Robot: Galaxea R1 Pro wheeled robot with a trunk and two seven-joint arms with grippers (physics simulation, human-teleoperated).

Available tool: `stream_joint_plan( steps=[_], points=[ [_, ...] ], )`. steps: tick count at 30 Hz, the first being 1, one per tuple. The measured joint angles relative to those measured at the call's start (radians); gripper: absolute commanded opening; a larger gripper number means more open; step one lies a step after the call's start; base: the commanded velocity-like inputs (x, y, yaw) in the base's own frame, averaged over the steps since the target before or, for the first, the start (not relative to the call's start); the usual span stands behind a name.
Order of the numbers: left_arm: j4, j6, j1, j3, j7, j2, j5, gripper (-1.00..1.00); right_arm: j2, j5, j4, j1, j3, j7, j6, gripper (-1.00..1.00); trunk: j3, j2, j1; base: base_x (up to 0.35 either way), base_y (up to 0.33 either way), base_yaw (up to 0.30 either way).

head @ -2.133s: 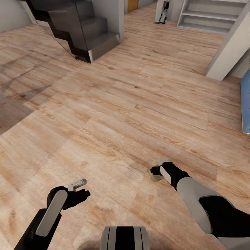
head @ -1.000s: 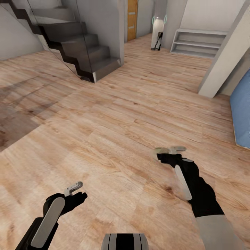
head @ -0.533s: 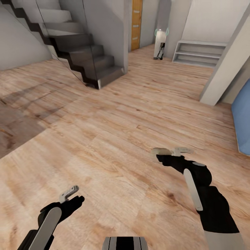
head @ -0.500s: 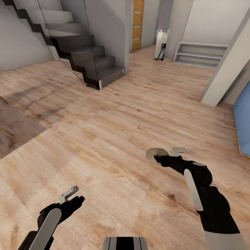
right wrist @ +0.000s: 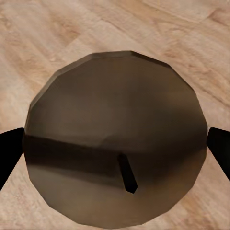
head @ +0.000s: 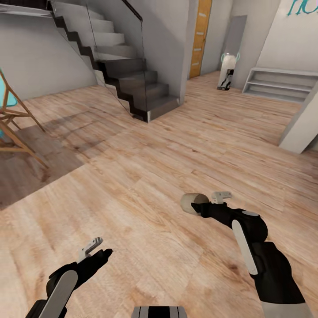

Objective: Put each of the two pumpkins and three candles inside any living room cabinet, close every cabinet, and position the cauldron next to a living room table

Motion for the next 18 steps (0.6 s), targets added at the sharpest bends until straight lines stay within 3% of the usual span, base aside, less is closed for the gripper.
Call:
stream_joint_plan(
  steps=[18],
  points=[
    [0.008,-0.004,0.002,0.000,0.002,0.000,-0.001,1.00,0.001,0.000,0.000,0.006,0.045,0.000,0.000,-1.00,0.070,0.004,-0.008,0.000,0.000,0.289]
  ],
)
